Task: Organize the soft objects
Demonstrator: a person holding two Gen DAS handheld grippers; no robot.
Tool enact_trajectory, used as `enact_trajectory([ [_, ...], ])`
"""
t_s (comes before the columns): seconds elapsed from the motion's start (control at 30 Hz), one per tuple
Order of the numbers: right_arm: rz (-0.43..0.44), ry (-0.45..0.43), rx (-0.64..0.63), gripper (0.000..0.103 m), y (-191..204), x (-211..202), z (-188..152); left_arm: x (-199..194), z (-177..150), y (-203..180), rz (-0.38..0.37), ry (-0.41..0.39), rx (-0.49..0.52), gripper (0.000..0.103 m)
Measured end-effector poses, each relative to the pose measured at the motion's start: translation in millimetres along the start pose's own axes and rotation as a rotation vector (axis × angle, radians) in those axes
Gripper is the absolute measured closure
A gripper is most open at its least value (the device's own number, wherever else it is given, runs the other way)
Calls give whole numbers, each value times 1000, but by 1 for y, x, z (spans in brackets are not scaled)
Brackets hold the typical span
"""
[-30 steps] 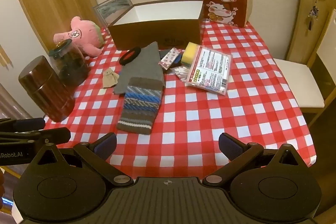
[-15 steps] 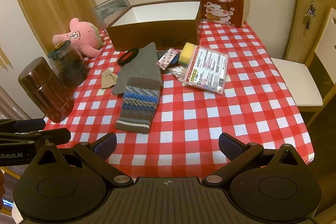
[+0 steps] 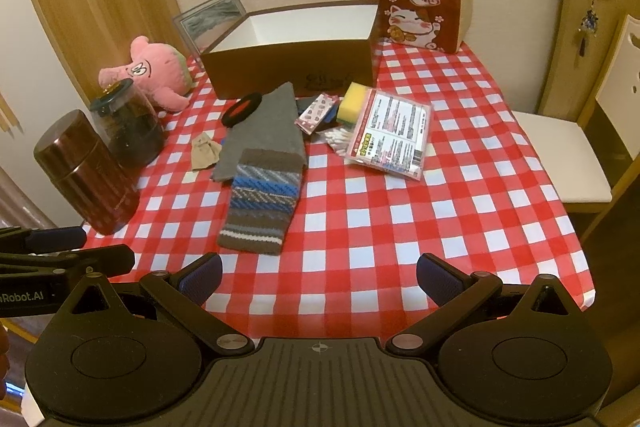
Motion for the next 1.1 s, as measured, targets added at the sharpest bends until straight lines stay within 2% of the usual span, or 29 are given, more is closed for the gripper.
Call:
enact_trajectory([
  [1.1, 3, 6, -1, 0, 4, 11, 4, 8, 5, 9, 6, 8, -10, 25],
])
Point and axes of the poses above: each gripper's, at about its wrist camera, not at the fingertips, and x roughly the way its jaws point, y to its left, z to its top, the point moved 7 cm from there along x, roughly the way its jaws point, and after that the axes turned 1 degree about y, right-handed, at the moved point
